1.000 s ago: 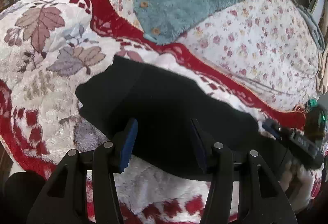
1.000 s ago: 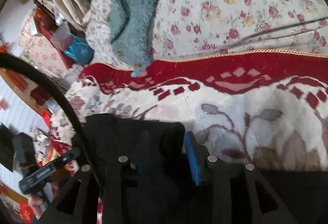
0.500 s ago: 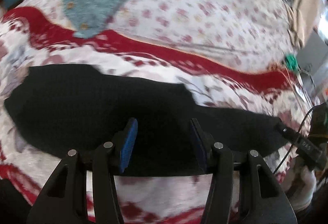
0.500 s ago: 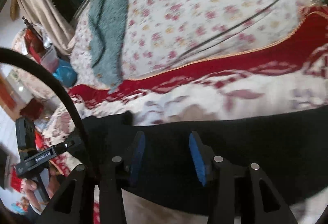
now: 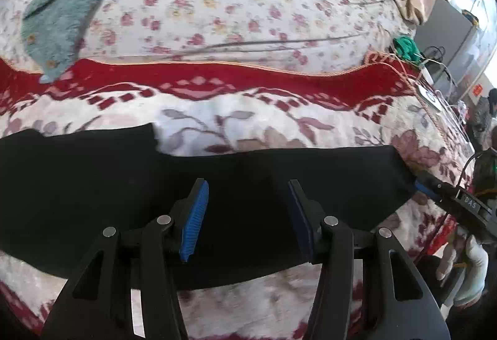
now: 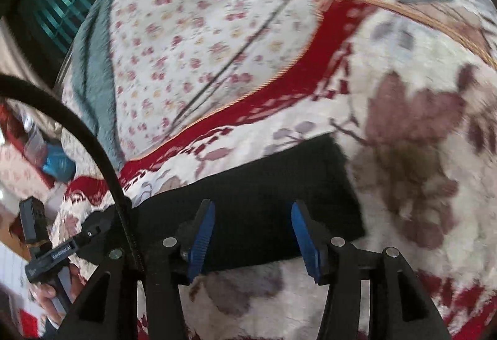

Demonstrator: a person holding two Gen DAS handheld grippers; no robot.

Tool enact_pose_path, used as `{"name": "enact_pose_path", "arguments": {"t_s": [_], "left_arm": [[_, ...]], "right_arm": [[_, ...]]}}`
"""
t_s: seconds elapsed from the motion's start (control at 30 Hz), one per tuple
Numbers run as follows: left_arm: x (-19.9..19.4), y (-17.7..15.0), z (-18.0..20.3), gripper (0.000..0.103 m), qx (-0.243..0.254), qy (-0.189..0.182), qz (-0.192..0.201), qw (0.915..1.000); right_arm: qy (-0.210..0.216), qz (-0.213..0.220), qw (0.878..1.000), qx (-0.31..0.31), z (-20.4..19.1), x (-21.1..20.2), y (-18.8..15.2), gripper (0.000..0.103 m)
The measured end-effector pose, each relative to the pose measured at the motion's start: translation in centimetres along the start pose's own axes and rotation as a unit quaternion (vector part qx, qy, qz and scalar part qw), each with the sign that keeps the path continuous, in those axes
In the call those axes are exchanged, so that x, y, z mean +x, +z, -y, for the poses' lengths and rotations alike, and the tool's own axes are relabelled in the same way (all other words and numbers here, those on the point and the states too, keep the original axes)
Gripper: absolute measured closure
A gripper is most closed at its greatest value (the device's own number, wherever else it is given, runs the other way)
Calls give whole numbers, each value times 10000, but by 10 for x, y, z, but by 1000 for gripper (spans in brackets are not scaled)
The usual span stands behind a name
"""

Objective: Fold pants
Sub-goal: 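Grasp the pants end with the right gripper and fold it toward the left gripper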

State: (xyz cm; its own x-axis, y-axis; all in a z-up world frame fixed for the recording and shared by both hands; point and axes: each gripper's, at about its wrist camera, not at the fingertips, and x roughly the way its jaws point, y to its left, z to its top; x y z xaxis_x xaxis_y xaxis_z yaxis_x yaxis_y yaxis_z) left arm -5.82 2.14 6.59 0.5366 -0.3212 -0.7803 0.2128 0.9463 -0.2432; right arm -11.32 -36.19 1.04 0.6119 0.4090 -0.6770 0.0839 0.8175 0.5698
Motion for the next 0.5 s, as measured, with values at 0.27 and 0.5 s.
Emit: {"name": "enact_pose_path", "arguments": {"t_s": [0.27, 0.5], "left_arm": [[19, 13, 32, 52, 242, -367, -168, 9989], [41, 30, 57, 52, 439, -759, -429, 9952]], "right_arm": [[-215, -83, 9989, 400, 19, -9, -8, 53], [-420, -311, 9932, 1042, 41, -2, -19, 52]]}}
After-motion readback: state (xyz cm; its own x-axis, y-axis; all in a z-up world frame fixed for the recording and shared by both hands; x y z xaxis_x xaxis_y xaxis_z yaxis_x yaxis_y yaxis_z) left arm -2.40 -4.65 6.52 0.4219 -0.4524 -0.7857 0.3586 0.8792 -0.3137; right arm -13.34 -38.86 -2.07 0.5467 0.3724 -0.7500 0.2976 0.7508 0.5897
